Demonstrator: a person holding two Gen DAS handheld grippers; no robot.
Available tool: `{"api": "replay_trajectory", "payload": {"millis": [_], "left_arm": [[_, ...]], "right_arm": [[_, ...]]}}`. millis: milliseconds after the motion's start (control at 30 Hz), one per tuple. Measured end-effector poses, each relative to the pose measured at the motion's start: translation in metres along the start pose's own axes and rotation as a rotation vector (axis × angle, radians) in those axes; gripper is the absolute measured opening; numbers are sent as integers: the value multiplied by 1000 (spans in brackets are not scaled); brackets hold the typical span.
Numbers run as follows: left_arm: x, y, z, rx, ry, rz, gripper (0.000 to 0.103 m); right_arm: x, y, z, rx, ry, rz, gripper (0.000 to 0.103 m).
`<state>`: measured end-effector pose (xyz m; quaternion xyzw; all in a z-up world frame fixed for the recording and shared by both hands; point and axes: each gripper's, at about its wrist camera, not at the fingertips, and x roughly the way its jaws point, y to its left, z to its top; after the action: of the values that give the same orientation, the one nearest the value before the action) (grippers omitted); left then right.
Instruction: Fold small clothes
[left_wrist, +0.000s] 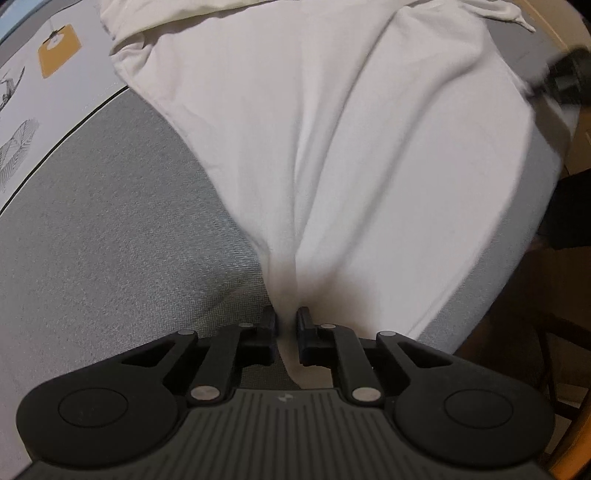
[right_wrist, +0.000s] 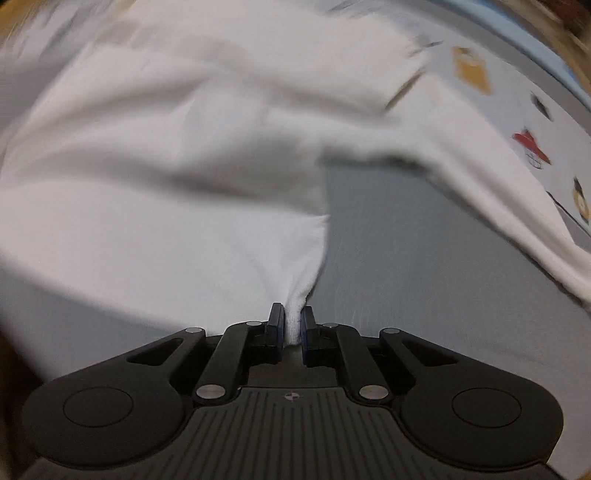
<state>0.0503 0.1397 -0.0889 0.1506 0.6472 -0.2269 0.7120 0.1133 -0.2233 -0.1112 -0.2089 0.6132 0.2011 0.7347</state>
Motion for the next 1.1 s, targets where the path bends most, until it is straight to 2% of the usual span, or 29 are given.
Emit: {"api": "replay_trajectory", "payload": {"millis": [33,100,200,300,333,400,433,500,567,667,700,867,1000,1100], "left_arm": [[-2,-4,-1,17,-1,-12,11],[-4,-13,-3,52,3,-25,12],[-5,-25,-4,89,16,-17,12],[-7,-27,0,72,17,-4,13],[-10,-26,2,56,4,4,14],[-20,-23,8,21,-50,25,16],[-29,-21,11,-8,-91,34,18],[-43,-16,18,-63,-162,48,27],[-54,-12,29,-111,-223,74,30],[-57,-6,51,-143,-303,131,34],[-61,-8,56,-149,-332,149,35],[-61,-15,91,-166,-462,192,57],[-72,-29,105,-128,-544,207,70],[-71,-35,115,-118,-574,228,79]], "right_arm": [[1,4,-16,-38,60,37,8],[-1,12,-40,-103,121,63,8],[-10,6,-52,-63,115,101,9],[-16,-2,-54,-37,81,131,12],[-20,-8,-51,0,45,112,14],[-34,-28,-40,121,-76,45,30],[-41,-38,-34,185,-139,37,33],[-54,-59,-22,323,-265,52,35],[-62,-76,-11,459,-371,52,35],[-55,-95,12,638,-462,87,35],[-51,-99,19,681,-471,96,35],[-15,-105,59,819,-450,117,35],[18,-111,96,864,-398,68,50],[33,-110,110,888,-372,50,50]]}}
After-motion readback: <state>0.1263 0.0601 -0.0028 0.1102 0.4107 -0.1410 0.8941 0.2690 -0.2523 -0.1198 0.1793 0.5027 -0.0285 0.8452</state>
